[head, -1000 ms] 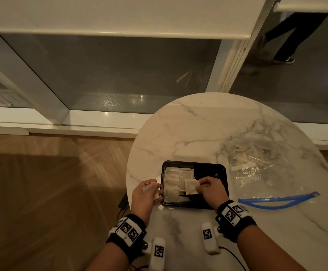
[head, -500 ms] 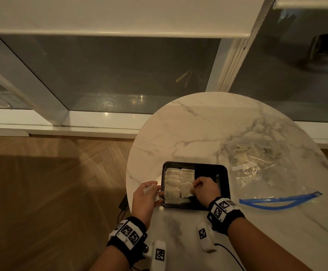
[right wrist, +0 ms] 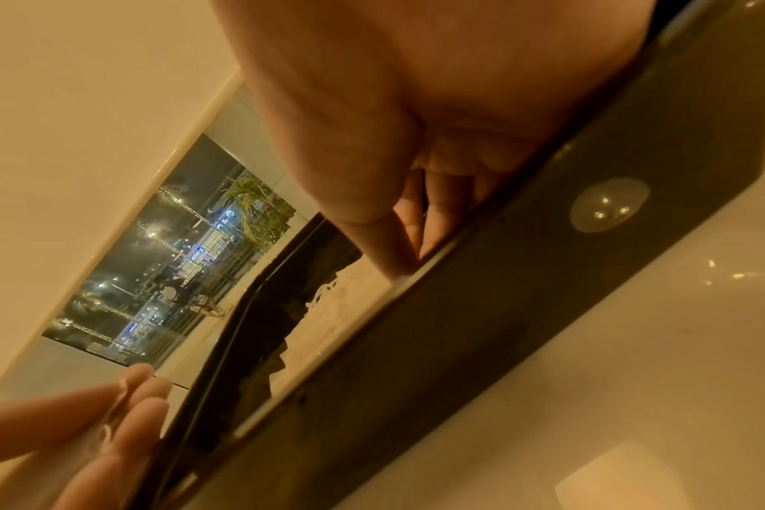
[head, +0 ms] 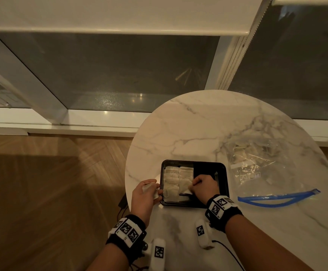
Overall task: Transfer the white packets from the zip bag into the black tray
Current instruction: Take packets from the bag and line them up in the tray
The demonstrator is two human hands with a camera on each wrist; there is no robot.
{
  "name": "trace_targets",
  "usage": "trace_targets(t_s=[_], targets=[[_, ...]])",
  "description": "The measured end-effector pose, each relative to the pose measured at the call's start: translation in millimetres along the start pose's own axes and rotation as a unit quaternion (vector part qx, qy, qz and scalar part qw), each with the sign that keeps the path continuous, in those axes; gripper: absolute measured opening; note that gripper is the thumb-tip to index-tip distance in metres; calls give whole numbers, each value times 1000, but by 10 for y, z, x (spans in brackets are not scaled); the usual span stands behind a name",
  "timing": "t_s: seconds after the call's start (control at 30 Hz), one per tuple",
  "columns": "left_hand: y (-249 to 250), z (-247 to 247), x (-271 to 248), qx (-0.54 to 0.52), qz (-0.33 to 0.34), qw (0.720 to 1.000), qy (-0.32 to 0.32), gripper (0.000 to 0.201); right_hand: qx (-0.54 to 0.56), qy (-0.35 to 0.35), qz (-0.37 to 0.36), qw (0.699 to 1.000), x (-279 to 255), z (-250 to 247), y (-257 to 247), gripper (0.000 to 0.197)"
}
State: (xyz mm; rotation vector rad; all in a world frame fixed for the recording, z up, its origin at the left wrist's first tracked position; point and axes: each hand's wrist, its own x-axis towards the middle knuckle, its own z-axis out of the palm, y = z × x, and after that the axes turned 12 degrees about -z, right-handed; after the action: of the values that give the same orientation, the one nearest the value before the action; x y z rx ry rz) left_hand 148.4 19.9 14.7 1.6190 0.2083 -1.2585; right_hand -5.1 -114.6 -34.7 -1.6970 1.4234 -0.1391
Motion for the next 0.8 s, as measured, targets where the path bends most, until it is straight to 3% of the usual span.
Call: trace_targets(t_s=[0.3,0.57,0.7,0.8], targets=[[15,3,-10,-8,13,1000,6,13,-7,-19,-19,1000,-31,-69,1,17],[109,75,-95,-28,24,999,-33,16,66,43,-68,995,-159,-189,-102,6],[81,173,-195,36,69,995,-57,13,155,16,-121,980,-307,-194,-223,6],[54,218,-238,43,74,993,-79,14,229,-52,-145,961,-468,-206,-389,11]])
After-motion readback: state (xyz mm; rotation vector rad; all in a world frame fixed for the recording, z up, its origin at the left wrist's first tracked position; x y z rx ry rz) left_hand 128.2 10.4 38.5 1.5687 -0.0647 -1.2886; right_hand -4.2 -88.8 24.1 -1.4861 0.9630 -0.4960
